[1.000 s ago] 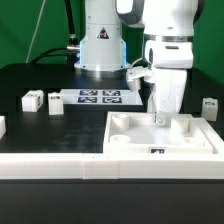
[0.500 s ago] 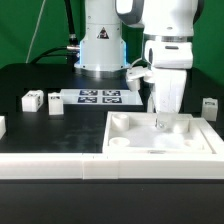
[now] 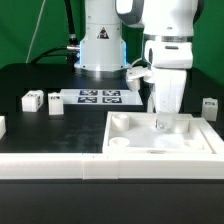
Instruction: Assemble one leg
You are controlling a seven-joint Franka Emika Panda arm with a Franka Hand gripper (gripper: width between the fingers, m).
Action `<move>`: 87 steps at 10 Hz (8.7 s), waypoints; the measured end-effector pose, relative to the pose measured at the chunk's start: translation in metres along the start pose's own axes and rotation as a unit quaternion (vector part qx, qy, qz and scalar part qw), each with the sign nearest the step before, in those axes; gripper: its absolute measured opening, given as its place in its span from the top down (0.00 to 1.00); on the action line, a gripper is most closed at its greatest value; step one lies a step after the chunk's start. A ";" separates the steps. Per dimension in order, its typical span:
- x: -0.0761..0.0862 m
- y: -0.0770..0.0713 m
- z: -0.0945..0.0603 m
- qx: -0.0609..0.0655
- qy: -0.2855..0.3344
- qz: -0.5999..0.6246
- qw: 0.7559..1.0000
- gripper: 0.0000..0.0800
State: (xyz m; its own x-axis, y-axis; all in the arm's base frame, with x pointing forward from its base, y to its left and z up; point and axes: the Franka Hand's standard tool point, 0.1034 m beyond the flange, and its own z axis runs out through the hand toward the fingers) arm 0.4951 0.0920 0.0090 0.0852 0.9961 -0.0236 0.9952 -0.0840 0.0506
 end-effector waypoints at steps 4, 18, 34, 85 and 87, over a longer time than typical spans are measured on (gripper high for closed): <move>0.007 -0.014 -0.029 -0.010 0.003 0.038 0.999 0.19; 0.080 -0.045 -0.053 0.017 0.035 0.620 0.784 0.19; 0.091 -0.045 -0.040 0.164 -0.079 0.786 0.591 0.19; 0.032 0.027 -0.106 -0.033 0.151 0.711 0.686 0.64; 0.033 0.032 -0.102 -0.065 0.181 0.689 0.699 0.64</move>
Offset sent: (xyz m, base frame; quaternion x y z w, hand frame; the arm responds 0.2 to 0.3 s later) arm -0.0240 0.0122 0.0382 -0.0163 -0.0105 0.0594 0.9980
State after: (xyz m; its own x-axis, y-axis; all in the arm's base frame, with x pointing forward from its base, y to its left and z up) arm 0.5250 0.1247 0.1116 0.9171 -0.0837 0.3897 -0.0340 -0.9906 -0.1326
